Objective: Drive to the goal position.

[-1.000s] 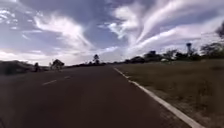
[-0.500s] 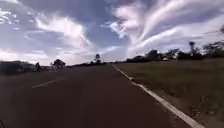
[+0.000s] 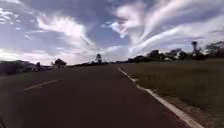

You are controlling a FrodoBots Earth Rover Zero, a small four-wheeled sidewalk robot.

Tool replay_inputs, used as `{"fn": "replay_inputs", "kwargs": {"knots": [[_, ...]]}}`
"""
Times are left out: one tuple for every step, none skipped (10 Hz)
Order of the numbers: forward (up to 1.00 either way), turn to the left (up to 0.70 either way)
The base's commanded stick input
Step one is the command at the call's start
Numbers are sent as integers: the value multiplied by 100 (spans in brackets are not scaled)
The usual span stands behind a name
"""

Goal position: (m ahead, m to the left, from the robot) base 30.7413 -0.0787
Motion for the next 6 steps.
{"fn": "replay_inputs", "kwargs": {"knots": [[100,-38],[100,-15],[100,-4],[100,0],[100,0],[100,0]]}}
